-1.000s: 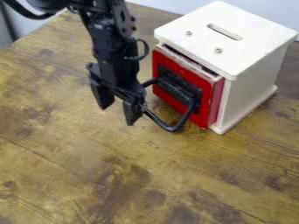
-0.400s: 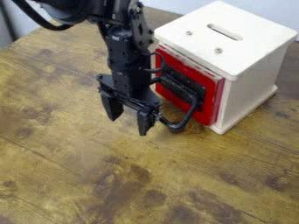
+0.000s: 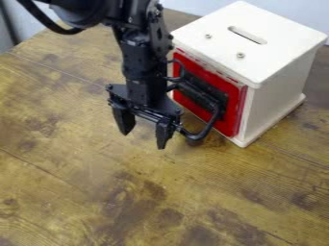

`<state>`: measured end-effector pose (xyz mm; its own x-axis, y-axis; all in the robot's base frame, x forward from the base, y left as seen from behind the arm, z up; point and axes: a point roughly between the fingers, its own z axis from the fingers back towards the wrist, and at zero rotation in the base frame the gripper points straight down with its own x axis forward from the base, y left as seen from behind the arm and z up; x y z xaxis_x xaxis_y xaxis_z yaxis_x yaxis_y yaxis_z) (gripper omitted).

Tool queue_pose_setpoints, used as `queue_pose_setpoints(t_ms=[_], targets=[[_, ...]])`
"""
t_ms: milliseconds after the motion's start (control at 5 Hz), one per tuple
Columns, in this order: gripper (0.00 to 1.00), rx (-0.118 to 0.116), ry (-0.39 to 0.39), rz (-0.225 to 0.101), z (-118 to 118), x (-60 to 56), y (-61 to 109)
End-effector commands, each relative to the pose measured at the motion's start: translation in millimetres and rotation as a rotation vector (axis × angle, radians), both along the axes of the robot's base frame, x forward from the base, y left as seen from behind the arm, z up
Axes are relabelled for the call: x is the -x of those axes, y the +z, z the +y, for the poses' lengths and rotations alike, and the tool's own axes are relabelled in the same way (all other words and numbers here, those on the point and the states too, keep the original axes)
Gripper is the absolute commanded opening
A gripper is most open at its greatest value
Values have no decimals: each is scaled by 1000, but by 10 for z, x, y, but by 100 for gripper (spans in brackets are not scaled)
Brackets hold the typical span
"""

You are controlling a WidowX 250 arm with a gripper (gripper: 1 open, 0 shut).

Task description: Close the drawer

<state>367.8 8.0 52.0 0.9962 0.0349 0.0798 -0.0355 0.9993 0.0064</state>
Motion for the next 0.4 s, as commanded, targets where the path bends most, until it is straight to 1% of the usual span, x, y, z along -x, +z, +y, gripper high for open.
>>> queue_pose_setpoints(t_ms=[0,200], targets=[[100,3,24,-133,-76,-146,466],[100,6,64,-141,-47,-155,585]])
